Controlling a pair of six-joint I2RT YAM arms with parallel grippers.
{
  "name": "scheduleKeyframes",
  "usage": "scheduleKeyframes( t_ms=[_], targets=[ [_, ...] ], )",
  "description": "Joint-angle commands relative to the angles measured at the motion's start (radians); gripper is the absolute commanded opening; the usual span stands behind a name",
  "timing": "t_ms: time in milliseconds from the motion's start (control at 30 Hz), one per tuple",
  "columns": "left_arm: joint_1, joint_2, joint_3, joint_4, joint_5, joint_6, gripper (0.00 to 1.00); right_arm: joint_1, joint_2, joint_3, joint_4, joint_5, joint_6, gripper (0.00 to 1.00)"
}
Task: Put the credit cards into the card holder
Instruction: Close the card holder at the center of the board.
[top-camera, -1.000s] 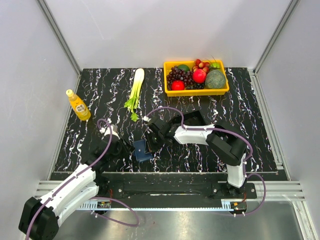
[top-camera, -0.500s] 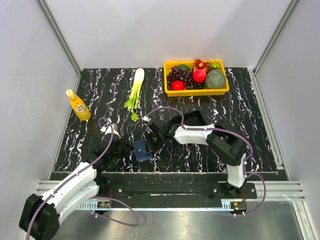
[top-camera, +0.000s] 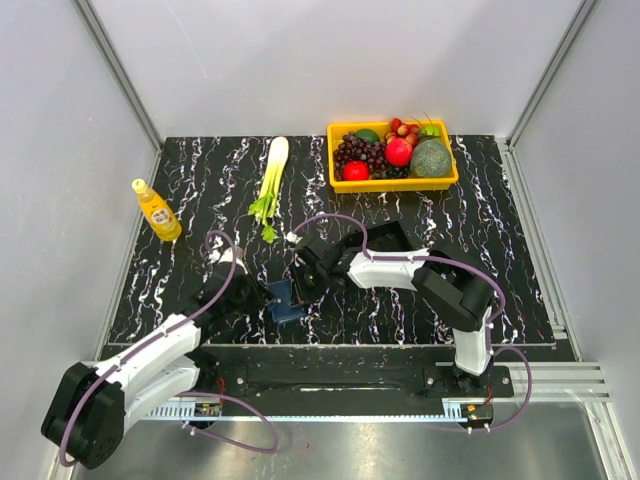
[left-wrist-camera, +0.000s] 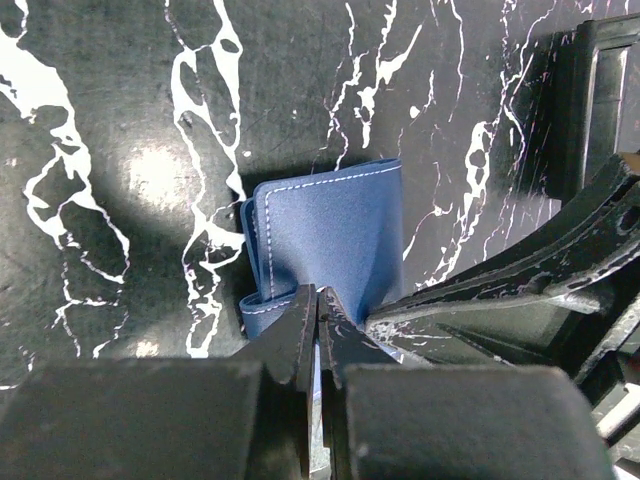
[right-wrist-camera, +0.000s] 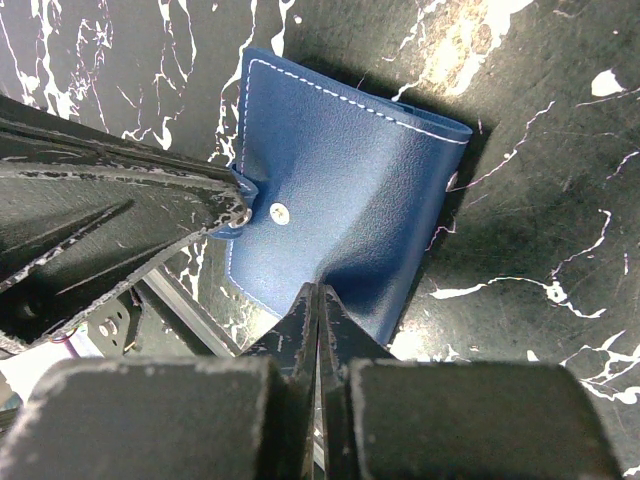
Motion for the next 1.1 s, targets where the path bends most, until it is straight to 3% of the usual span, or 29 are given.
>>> scheduleKeyframes(
  t_ms=[0,600,1067],
  targets=[
    [0.001,0.049,0.047,0.104,0.048,-0.007,0.0,0.013,0.043,0.004,-0.012,0.009,-0.012,0.02],
    [-0.033,0.21,0.11,0.134,0.086,0.051,0.0,0.014,0.071,0.003,-0.01,0.027,0.003,0.03],
    [-0.173,0.351,0.201,-0.024,-0.112,0.091,0.0,0.013,-0.033,-0.087,0.04,0.148,0.075,0.04]
  ],
)
